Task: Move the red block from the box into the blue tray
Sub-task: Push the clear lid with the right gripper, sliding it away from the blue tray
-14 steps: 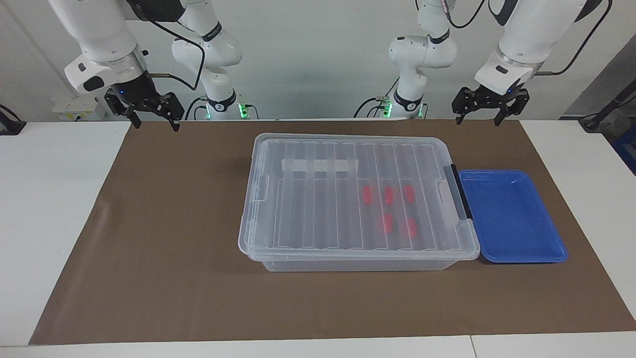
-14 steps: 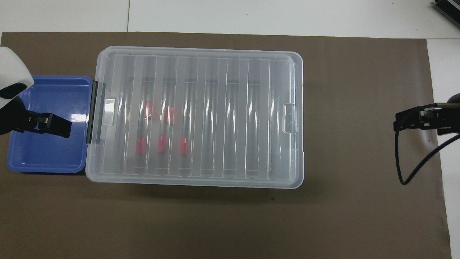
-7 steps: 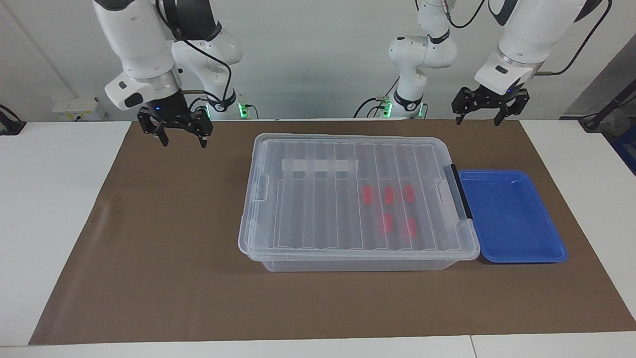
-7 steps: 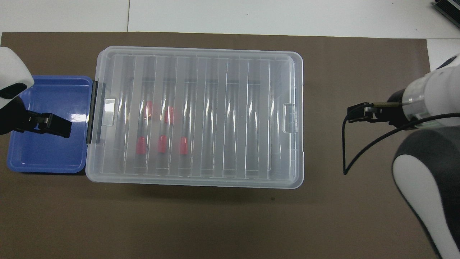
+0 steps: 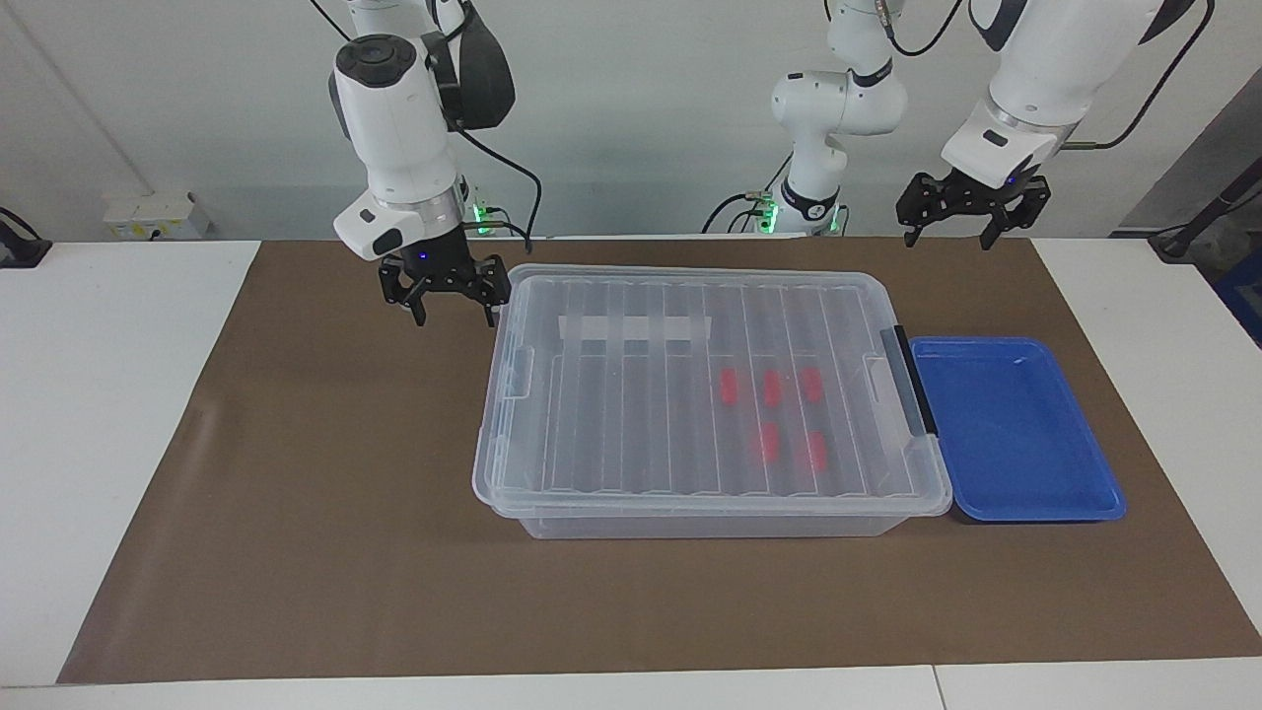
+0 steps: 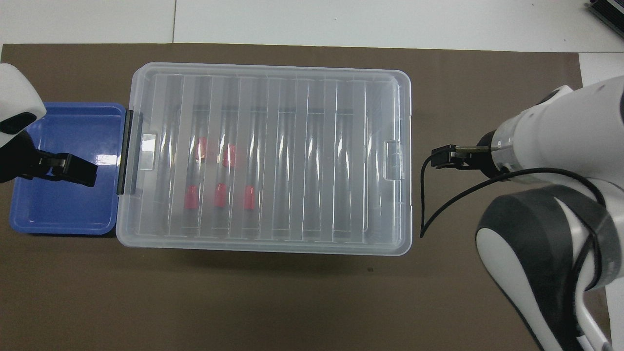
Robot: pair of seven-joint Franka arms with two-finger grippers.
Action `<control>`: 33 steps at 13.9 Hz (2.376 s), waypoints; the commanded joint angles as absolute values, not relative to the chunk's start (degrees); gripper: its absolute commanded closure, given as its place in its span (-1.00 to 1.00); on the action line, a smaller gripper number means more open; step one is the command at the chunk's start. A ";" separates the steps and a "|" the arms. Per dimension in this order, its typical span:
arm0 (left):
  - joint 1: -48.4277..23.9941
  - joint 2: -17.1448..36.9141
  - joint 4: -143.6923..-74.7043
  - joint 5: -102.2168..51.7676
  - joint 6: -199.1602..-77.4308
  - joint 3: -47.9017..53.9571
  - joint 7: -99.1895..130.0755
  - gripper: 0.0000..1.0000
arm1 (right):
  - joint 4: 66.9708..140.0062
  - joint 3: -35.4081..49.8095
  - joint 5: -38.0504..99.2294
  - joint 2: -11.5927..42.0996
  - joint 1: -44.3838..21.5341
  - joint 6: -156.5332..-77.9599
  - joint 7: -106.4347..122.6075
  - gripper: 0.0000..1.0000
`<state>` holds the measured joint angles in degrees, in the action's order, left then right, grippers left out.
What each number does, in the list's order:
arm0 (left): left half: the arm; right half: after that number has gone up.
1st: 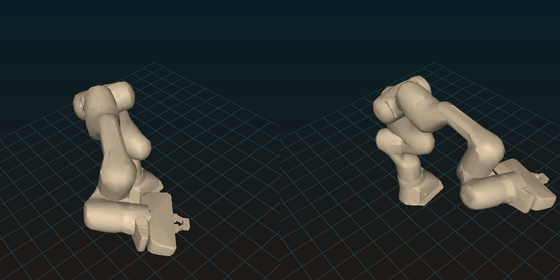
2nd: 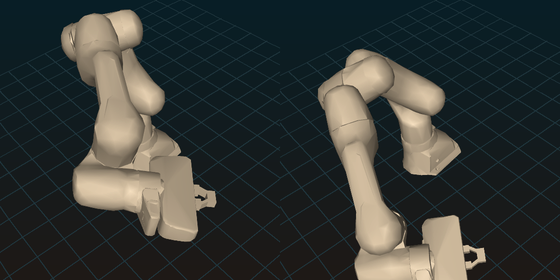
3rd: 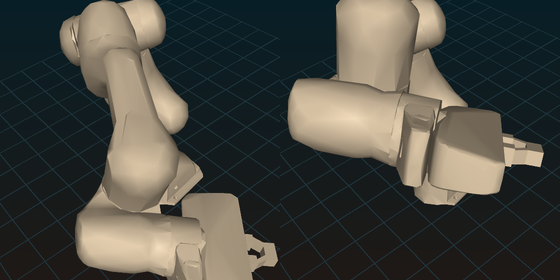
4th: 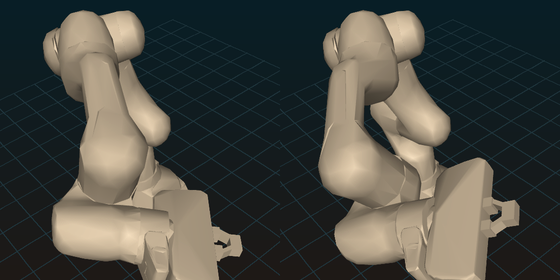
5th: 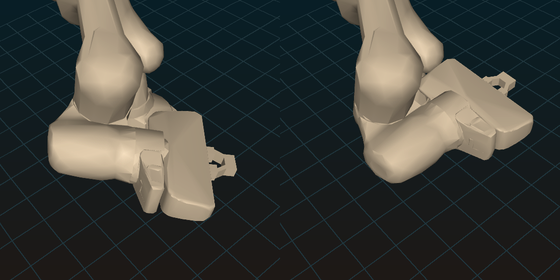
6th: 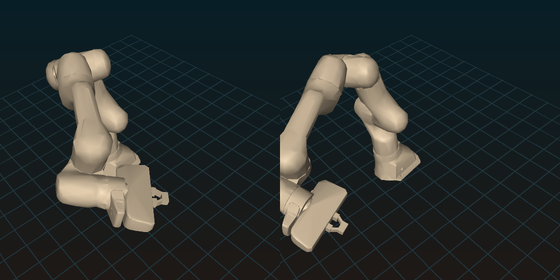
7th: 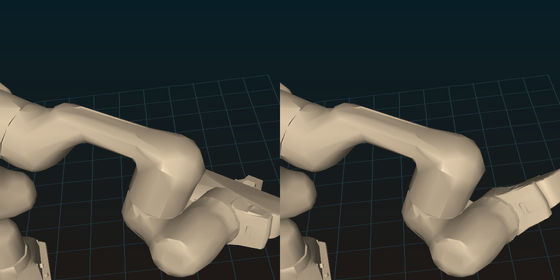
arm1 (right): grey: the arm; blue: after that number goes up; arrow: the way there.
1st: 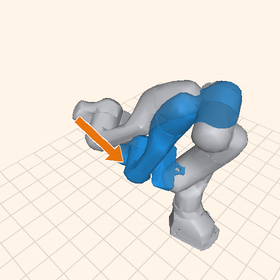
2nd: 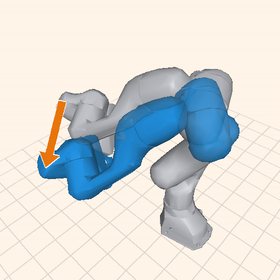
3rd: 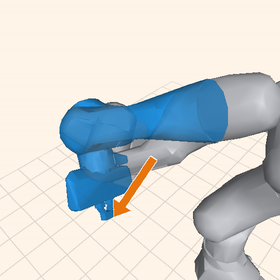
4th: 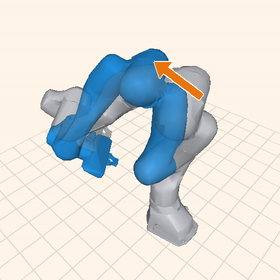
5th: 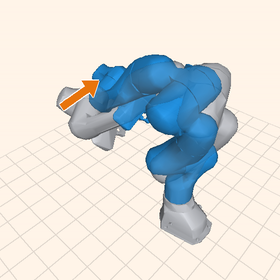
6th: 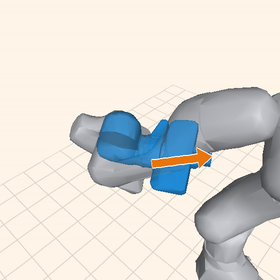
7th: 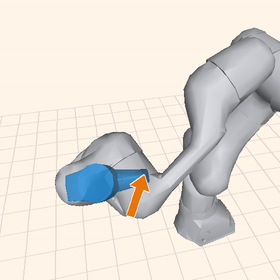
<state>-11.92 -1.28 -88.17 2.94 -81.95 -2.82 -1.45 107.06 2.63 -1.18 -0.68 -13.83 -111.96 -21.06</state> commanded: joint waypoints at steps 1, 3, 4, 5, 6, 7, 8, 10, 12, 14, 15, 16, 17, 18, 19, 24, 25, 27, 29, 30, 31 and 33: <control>-11.51 -2.11 -89.03 2.46 -82.27 -2.64 -0.88 -1.00 | 108.28 2.64 -0.88 0.70 -14.50 -113.82 -22.85 -0.99; -11.51 -2.11 -89.03 2.55 -82.27 -2.64 -0.88 -1.00 | 109.50 2.64 -0.88 1.49 -14.50 -115.66 -22.76 -0.99; -11.51 -2.11 -89.03 2.55 -82.27 -2.64 -0.88 -1.00 | 110.12 2.64 -0.88 1.49 -14.50 -115.75 -22.59 -0.98; -11.51 -2.11 -89.03 2.55 -82.27 -2.64 -0.88 -1.00 | 110.56 2.64 -0.88 1.58 -14.59 -115.75 -22.41 -0.98; -11.51 -2.11 -89.03 2.55 -82.27 -2.64 -0.88 -1.00 | 111.00 2.72 -0.88 1.67 -14.59 -115.75 -22.33 -0.98; -11.51 -2.11 -89.03 2.55 -82.27 -2.64 -0.88 -1.00 | 111.18 2.72 -0.88 1.67 -14.59 -115.75 -22.24 -0.98; -11.51 -2.11 -89.03 2.46 -82.27 -2.64 -0.88 -1.00 | 111.53 2.72 -0.79 1.67 -14.59 -115.75 -22.06 -0.98; -11.51 -2.11 -89.03 2.55 -82.27 -2.64 -0.88 -1.00 | 112.23 2.72 -0.79 1.58 -14.68 -115.75 -21.01 -0.98; -11.51 -2.11 -89.03 2.55 -82.27 -2.64 -0.88 -1.00 | 112.32 2.72 -0.79 1.58 -14.68 -115.58 -19.61 -0.98; -11.51 -2.11 -89.03 2.55 -82.27 -2.64 -0.88 -1.00 | 112.41 2.64 -0.79 1.58 -13.98 -115.49 -17.68 -0.98; -11.51 -2.11 -89.03 2.55 -82.27 -2.64 -0.88 -1.00 | 112.41 2.64 -0.79 1.67 -13.71 -115.49 -16.54 -0.98; -11.51 -2.11 -89.03 2.55 -82.27 -2.64 -0.88 -1.00 | 112.59 2.64 -0.79 1.67 -13.01 -115.40 -15.57 -0.98; -11.51 -2.11 -89.03 2.55 -82.27 -2.64 -0.70 -1.00 | 112.50 2.64 -0.79 1.76 -12.05 -115.40 -14.34 -0.98; -11.51 -2.11 -89.03 2.55 -81.92 -2.64 -0.62 -1.00 | 112.59 2.64 -0.79 1.76 -11.26 -115.40 -12.76 -0.98; -11.60 -2.11 -89.03 2.55 -81.91 -2.64 -0.62 -1.00 | 112.59 2.64 -0.79 1.76 -10.55 -115.40 -11.61 -0.98; -12.12 -2.11 -88.95 2.46 -82.62 -2.64 0.43 -1.00 | 112.50 2.64 -0.88 1.93 -6.95 -115.05 -3.88 -1.00; -12.39 -2.02 -89.03 2.46 -83.84 -2.38 2.96 -1.00 | 112.50 2.64 -0.88 1.93 -6.33 -114.87 -2.82 -1.00; -12.74 -2.02 -90.08 2.46 -89.18 -1.67 11.65 -1.00 | 112.50 2.64 -0.88 2.02 -4.93 -114.61 -0.28 -1.00; -14.23 -2.89 -93.32 2.46 -95.06 -1.41 13.09 -1.00 | 112.41 2.55 -0.88 2.02 -2.91 -113.74 3.41 -1.00; -14.50 -4.21 -96.82 2.46 -99.45 -1.41 13.27 -1.00 | 112.24 2.64 -0.88 2.02 -1.68 -113.03 5.86 -1.00; -14.94 -5.70 -101.38 2.46 -104.10 -1.41 13.27 -1.00 | 112.24 2.64 -0.88 1.93 -0.54 -112.59 8.15 -1.00; -14.94 -6.86 -106.68 2.46 -110.02 -1.41 13.36 -1.00 | 112.24 2.55 -0.88 1.93 1.57 -112.33 11.58 -1.00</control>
<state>-14.22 -2.66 -98.11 2.86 -103.45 -0.73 12.51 111.82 2.24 -1.18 2.30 -0.96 -113.05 7.25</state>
